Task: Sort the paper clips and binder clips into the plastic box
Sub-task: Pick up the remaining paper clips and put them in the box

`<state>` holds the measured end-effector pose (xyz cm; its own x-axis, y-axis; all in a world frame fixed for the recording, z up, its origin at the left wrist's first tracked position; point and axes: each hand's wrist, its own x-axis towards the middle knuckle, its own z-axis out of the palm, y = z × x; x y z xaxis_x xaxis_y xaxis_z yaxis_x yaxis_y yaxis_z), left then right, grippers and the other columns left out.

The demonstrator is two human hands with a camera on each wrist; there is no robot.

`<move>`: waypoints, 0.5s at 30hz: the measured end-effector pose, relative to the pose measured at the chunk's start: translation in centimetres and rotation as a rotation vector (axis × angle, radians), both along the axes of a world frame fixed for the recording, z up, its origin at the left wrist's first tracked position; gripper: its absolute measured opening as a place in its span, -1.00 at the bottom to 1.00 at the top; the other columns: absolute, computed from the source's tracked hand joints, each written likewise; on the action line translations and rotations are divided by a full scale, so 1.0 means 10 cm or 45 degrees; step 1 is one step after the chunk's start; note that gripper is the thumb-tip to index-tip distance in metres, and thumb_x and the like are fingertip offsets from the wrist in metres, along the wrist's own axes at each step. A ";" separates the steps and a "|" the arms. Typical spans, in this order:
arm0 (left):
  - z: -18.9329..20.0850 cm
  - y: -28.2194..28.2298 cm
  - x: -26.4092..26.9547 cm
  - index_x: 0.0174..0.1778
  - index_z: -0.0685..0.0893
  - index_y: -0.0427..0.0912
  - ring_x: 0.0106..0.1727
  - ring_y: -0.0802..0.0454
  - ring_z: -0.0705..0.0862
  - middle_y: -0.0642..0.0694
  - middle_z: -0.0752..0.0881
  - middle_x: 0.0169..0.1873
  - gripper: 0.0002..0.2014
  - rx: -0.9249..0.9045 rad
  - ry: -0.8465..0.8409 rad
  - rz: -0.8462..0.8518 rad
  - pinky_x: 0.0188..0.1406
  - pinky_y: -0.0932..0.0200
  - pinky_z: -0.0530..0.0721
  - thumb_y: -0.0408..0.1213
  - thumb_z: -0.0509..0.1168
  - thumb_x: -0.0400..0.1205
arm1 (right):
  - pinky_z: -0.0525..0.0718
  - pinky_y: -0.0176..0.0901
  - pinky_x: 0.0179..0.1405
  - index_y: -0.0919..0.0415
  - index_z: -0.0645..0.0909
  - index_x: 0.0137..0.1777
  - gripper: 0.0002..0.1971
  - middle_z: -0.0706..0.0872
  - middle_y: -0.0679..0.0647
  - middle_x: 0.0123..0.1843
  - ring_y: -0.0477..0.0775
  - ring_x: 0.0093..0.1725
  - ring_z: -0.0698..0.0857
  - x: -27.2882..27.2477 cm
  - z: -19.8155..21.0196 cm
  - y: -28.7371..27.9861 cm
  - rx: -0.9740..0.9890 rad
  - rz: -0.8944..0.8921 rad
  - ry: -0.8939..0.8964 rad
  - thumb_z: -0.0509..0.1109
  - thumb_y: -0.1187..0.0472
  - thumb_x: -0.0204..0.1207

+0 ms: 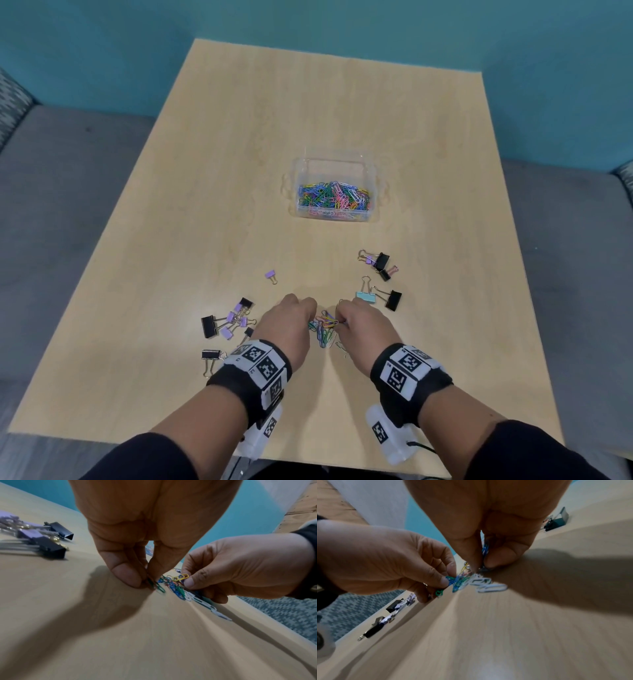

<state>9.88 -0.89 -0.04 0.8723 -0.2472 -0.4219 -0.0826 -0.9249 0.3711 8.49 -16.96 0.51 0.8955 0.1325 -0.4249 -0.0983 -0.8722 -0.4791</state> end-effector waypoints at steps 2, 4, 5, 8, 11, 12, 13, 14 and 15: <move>-0.02 0.02 0.01 -0.09 0.46 -0.01 -0.32 -0.09 0.50 -0.02 0.44 -0.18 -0.73 0.000 0.005 -0.012 -0.43 0.10 0.42 -0.51 0.14 0.49 | 0.52 0.00 -0.23 0.16 0.47 -0.17 -0.92 0.49 0.03 -0.20 0.12 -0.22 0.54 0.00 0.01 -0.03 0.029 0.002 0.007 0.26 0.21 0.56; -0.05 0.03 0.02 -0.14 0.45 0.02 -0.33 -0.08 0.50 0.00 0.43 -0.20 -0.72 -0.022 0.015 -0.012 -0.41 0.08 0.49 -0.52 0.13 0.48 | 0.51 -0.02 -0.23 0.16 0.49 -0.16 -0.92 0.51 0.02 -0.19 0.11 -0.20 0.54 0.00 0.01 -0.06 0.057 -0.003 0.009 0.27 0.21 0.55; -0.05 0.04 0.03 -0.16 0.45 0.02 -0.33 -0.08 0.51 0.00 0.43 -0.21 -0.73 -0.043 0.025 -0.005 -0.39 0.08 0.52 -0.51 0.13 0.48 | 0.49 -0.05 -0.24 0.16 0.50 -0.16 -0.92 0.53 0.02 -0.19 0.10 -0.20 0.54 0.00 0.01 -0.08 0.073 -0.006 0.011 0.28 0.21 0.55; -0.03 0.08 0.05 -0.20 0.50 -0.01 -0.28 -0.07 0.55 0.00 0.48 -0.21 -0.78 -0.138 0.039 0.030 -0.32 0.08 0.55 -0.47 0.15 0.51 | 0.49 -0.08 -0.24 0.16 0.51 -0.18 -0.90 0.55 0.03 -0.18 0.08 -0.20 0.55 0.02 0.03 -0.12 0.131 -0.008 0.001 0.33 0.21 0.54; 0.03 0.13 0.09 -0.27 0.54 -0.02 -0.28 -0.03 0.61 0.01 0.54 -0.25 -0.80 -0.286 0.062 0.093 -0.25 0.03 0.59 -0.45 0.20 0.50 | 0.55 -0.05 -0.19 0.16 0.53 -0.20 -0.90 0.58 0.02 -0.19 0.06 -0.19 0.57 0.05 0.06 -0.16 0.192 -0.016 0.001 0.37 0.20 0.52; 0.06 0.14 0.11 -0.30 0.55 0.00 -0.29 -0.02 0.61 0.02 0.55 -0.28 -0.80 -0.341 0.079 0.122 -0.25 0.03 0.60 -0.44 0.22 0.48 | 0.55 -0.06 -0.19 0.15 0.53 -0.21 -0.90 0.58 0.00 -0.20 0.04 -0.20 0.57 0.07 0.08 -0.18 0.215 -0.017 0.006 0.38 0.20 0.51; 0.08 0.16 0.12 -0.32 0.55 0.02 -0.31 -0.01 0.62 0.03 0.57 -0.32 -0.80 -0.415 0.105 0.170 -0.27 0.02 0.62 -0.42 0.23 0.45 | 0.54 -0.09 -0.20 0.13 0.53 -0.22 -0.90 0.57 -0.02 -0.22 0.01 -0.21 0.57 0.08 0.09 -0.20 0.243 -0.020 0.011 0.39 0.21 0.50; 0.11 0.18 0.14 -0.34 0.55 0.03 -0.37 0.00 0.63 0.04 0.59 -0.37 -0.81 -0.506 0.143 0.239 -0.30 0.01 0.65 -0.40 0.23 0.44 | 0.52 -0.13 -0.22 0.11 0.53 -0.24 -0.89 0.56 -0.04 -0.24 -0.02 -0.23 0.56 0.10 0.11 -0.21 0.274 -0.021 0.011 0.40 0.22 0.48; 0.15 0.19 0.17 -0.36 0.56 0.04 -0.44 0.02 0.62 0.05 0.59 -0.45 -0.81 -0.599 0.180 0.312 -0.34 0.00 0.67 -0.40 0.24 0.44 | 0.49 -0.17 -0.24 0.09 0.53 -0.26 -0.87 0.55 -0.07 -0.25 -0.06 -0.24 0.54 0.13 0.13 -0.23 0.303 -0.023 0.008 0.41 0.23 0.47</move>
<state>11.59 1.03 1.46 0.8708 -0.2341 -0.4324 0.1955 -0.6420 0.7413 9.74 -19.24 1.83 0.8960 0.2138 -0.3892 -0.1162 -0.7330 -0.6703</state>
